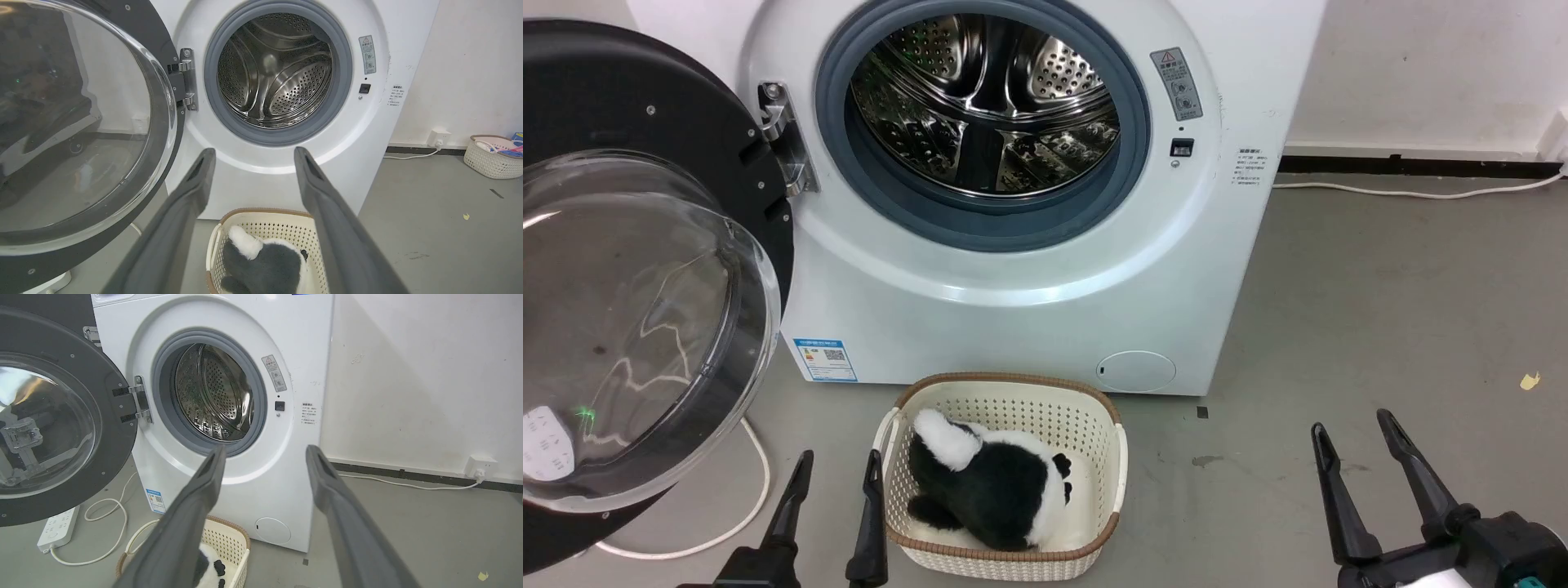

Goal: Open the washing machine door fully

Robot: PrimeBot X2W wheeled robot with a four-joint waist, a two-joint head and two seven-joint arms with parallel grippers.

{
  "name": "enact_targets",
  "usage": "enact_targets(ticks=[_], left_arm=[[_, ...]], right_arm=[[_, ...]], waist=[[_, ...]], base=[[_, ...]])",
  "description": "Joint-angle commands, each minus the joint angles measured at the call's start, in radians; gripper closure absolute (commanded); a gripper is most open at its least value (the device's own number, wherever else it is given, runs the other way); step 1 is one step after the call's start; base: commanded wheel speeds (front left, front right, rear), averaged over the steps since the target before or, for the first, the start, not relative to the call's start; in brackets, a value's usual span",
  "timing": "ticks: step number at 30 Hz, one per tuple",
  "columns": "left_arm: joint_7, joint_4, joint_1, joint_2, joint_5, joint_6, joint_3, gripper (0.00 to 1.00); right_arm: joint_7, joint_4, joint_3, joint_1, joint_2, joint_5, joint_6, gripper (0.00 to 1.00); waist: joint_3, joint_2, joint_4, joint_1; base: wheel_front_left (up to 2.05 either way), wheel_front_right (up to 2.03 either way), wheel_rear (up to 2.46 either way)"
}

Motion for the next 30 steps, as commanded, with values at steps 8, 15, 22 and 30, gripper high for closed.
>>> enact_targets(ticks=[8,15,22,30], left_arm=[[-0.005,0.018,0.006,-0.019,0.004,0.007,0.001,0.00],[-0.005,0.020,0.004,-0.020,0.009,0.007,0.006,0.00],[-0.005,0.018,0.002,-0.022,0.013,0.007,0.005,0.00],[0.001,0.017,0.000,-0.024,0.009,0.006,0.006,1.00]], right_arm=[[-0.004,0.003,0.007,0.013,0.005,0.006,0.001,0.00],[-0.004,0.007,0.012,0.011,0.005,0.006,0.001,0.00],[-0.005,0.007,0.009,0.009,0.005,0.010,0.001,0.00],[0.001,0.006,0.008,-0.001,0.000,0.009,0.000,1.00]], waist=[[-0.003,0.0000,0.003,0.0000],[-0.005,0.0000,0.000,0.0000],[-0.002,0.0000,0.000,0.0000],[0.001,0.0000,0.002,0.0001]], base=[[0.00,0.00,0.00],[0.00,0.00,0.00],[0.00,0.00,0.00],[0.00,0.00,0.00]])
